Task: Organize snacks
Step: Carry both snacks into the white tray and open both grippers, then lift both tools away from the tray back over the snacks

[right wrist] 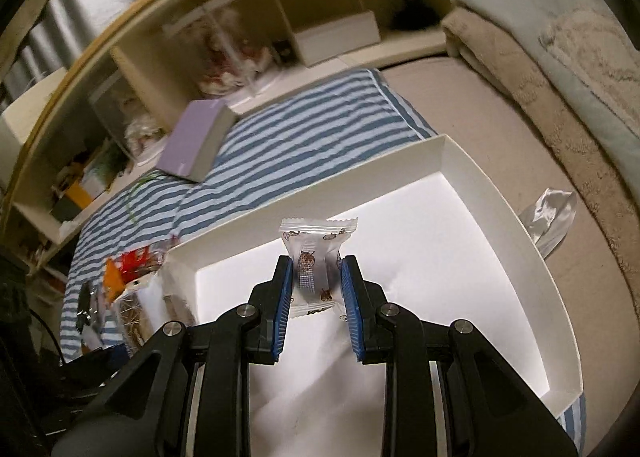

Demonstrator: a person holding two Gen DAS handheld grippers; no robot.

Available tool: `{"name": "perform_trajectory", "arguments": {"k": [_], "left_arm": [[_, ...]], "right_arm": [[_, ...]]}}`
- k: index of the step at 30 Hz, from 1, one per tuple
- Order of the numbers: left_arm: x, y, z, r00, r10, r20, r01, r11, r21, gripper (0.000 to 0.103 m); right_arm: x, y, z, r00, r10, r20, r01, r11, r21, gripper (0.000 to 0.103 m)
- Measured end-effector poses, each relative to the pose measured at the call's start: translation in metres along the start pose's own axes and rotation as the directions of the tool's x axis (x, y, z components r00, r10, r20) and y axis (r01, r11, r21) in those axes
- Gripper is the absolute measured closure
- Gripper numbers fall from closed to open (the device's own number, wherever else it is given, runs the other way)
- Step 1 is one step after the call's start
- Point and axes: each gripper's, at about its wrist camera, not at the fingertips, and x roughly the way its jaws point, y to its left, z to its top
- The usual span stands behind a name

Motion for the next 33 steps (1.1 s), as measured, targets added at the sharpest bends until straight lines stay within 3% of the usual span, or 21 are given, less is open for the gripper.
{"name": "perform_trajectory", "arguments": {"k": [7, 13, 14, 15, 17, 20, 24, 33], "left_arm": [[0.04, -0.007, 0.027, 1.0, 0.02, 0.019, -0.021, 0.999, 0.033, 0.039], [0.063, -0.001, 0.036, 1.0, 0.029, 0.013, -0.029, 0.999, 0.044, 0.019], [0.062, -0.003, 0.029, 0.999, 0.03, 0.011, -0.031, 0.998, 0.049, 0.017], [0.061, -0.002, 0.024, 0.999, 0.032, 0.01, -0.032, 0.998, 0.054, 0.014], [0.061, -0.002, 0.023, 0.999, 0.036, 0.01, -0.037, 0.997, 0.068, 0.009], [0.055, -0.001, 0.019, 0.998, 0.048, 0.031, -0.051, 0.994, 0.097, 0.0], [0.046, -0.006, 0.019, 0.997, 0.063, 0.047, -0.068, 0.99, 0.12, 0.0], [0.008, -0.007, 0.006, 0.994, 0.075, 0.077, -0.084, 0.989, 0.119, 0.0]], "right_arm": [[0.012, -0.027, 0.011, 0.999, -0.049, 0.011, 0.048, 0.997, 0.057, 0.078], [0.016, -0.043, 0.013, 0.995, -0.096, 0.005, 0.095, 0.993, 0.068, 0.075], [0.016, -0.044, 0.013, 0.995, -0.101, -0.006, 0.101, 0.993, 0.069, 0.064], [0.016, -0.046, 0.013, 0.994, -0.107, -0.009, 0.107, 0.992, 0.071, 0.043], [0.011, -0.047, 0.012, 0.992, -0.125, 0.003, 0.125, 0.99, 0.071, 0.02], [0.004, -0.049, 0.011, 0.99, -0.138, 0.001, 0.138, 0.989, 0.058, 0.013], [-0.006, -0.052, 0.007, 0.989, -0.149, -0.008, 0.15, 0.987, 0.057, 0.0], [-0.03, -0.043, -0.003, 0.983, -0.185, 0.005, 0.185, 0.983, -0.004, 0.0]]}}
